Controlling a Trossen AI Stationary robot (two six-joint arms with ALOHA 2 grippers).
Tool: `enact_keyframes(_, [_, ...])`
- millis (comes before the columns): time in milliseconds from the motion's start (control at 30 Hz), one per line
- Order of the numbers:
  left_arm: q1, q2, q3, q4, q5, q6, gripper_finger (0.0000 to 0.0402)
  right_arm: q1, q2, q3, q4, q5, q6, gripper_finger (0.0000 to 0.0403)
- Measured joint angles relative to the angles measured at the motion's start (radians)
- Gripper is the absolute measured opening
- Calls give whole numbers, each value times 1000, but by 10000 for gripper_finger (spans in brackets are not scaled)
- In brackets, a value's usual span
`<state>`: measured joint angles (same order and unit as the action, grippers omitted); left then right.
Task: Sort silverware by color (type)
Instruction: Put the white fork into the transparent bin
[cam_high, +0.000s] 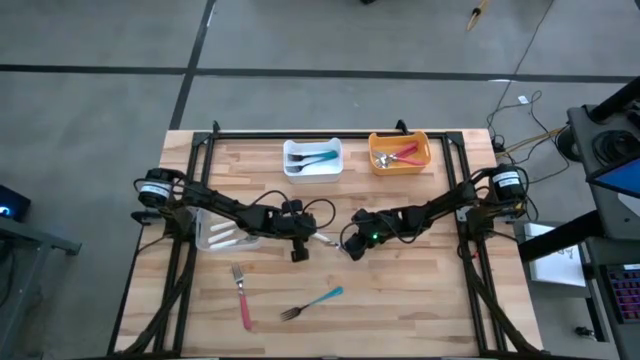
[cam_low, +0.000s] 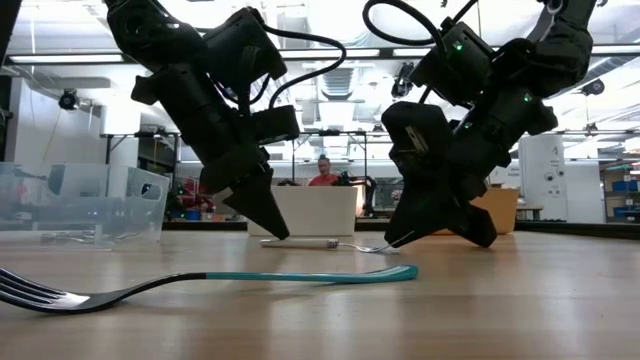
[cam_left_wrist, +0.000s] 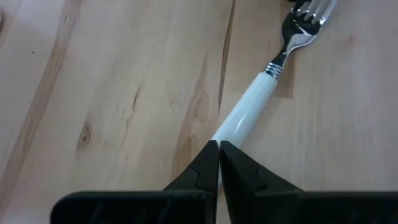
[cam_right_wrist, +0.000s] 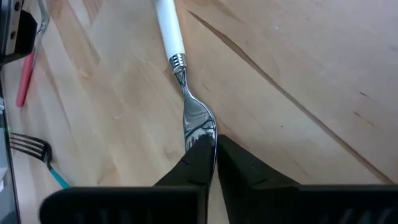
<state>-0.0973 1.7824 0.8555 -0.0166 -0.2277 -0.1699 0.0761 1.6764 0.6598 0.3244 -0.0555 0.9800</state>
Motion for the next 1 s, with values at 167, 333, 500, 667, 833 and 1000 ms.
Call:
enact_keyframes(167, [0, 0, 0, 1, -1, -18, 0, -6, -4, -1, -2, -3, -27, 10])
enact_keyframes(333, [-10, 0, 0, -3, 15, -63, 0, -19, -16, -4, -7, 6, -76, 9])
enact_keyframes(500, [-15, -1, -1, -11, 22, -128, 0, -37, -39, -5, -28, 30, -112, 9])
enact_keyframes(667, [-17, -3, -12, -12, 24, -178, 0, -66, -98, -4, -103, 10, -118, 9])
enact_keyframes(833, [-17, -3, -14, -13, 24, -184, 0, -98, -156, -4, -257, -56, -117, 14])
enact_keyframes(1000, [-17, -3, -14, -13, 22, -192, 0, -91, -186, -4, -336, -114, -79, 47])
